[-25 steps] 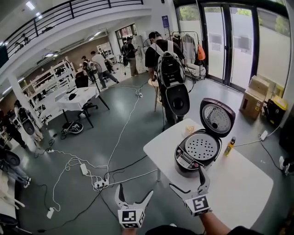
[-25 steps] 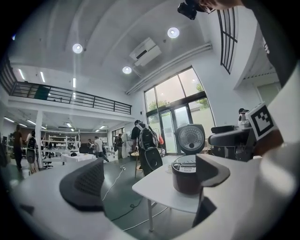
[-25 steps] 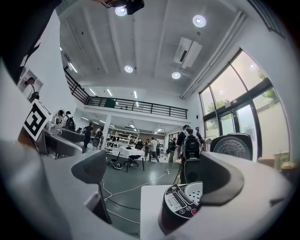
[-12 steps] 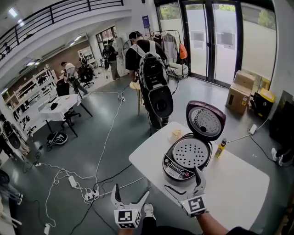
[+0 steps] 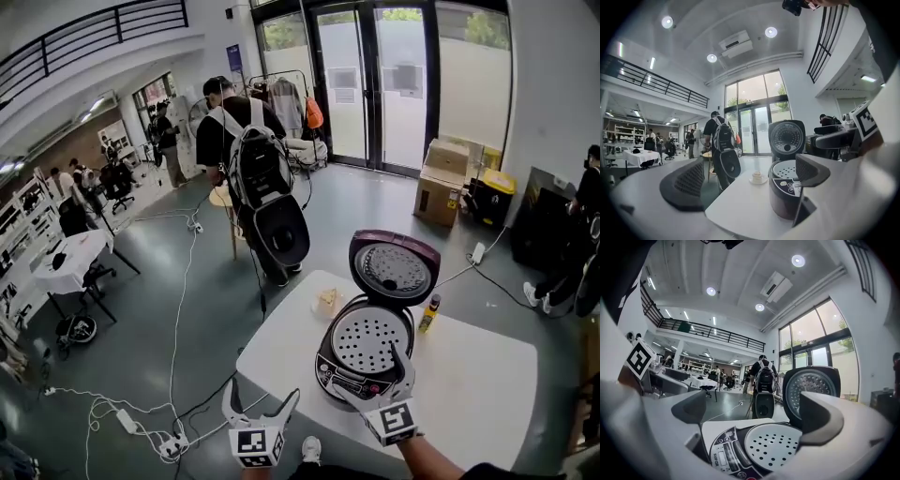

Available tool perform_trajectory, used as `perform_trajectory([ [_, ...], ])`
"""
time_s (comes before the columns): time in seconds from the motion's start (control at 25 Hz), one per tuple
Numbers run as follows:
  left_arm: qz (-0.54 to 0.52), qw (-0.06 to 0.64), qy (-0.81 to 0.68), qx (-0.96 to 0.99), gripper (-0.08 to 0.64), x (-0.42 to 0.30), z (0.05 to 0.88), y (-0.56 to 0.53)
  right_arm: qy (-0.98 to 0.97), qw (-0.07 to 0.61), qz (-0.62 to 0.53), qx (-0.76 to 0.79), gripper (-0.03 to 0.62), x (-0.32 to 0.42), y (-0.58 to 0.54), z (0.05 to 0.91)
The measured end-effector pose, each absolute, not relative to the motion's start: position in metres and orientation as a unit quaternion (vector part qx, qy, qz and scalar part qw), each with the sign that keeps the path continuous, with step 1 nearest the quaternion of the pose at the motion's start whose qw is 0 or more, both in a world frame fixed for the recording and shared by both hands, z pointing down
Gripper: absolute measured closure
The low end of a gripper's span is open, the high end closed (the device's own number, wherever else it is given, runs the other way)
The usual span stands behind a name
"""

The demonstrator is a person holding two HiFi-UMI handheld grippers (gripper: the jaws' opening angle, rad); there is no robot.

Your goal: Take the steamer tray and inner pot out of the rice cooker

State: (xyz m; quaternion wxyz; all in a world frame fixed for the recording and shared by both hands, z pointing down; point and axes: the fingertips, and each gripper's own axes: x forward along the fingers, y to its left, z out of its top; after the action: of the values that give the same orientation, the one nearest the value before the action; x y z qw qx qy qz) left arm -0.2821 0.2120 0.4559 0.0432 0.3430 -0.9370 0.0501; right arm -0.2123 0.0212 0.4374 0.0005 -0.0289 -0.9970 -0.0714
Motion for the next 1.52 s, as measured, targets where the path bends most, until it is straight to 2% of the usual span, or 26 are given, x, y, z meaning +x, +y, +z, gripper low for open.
perform_trajectory([
  [0.52, 0.051, 0.064, -0.868, 0.490, -0.034, -0.394, 0.461, 0.110, -0.989, 0.049, -0.069, 0.121, -0.002, -0.276, -0.044, 0.440],
  [0.88, 0.078, 0.091, -0.794, 0.595, -0.034, -0.409, 0.495, 0.005, -0.966, 0.090, -0.078, 0.229, -0.002, -0.266, -0.120, 0.477],
  [1.12, 0.124, 0.156, -0.771, 0.604, -0.028, -0.421, 0.515, -0.023, -0.955, 0.163, -0.055, 0.242, -0.002, -0.261, -0.144, 0.501],
  [1.52, 0.243, 0.262, -0.714, 0.602, -0.014, -0.428, 0.596, -0.058, -0.921, 0.311, -0.042, 0.232, -0.001, -0.265, -0.181, 0.581],
])
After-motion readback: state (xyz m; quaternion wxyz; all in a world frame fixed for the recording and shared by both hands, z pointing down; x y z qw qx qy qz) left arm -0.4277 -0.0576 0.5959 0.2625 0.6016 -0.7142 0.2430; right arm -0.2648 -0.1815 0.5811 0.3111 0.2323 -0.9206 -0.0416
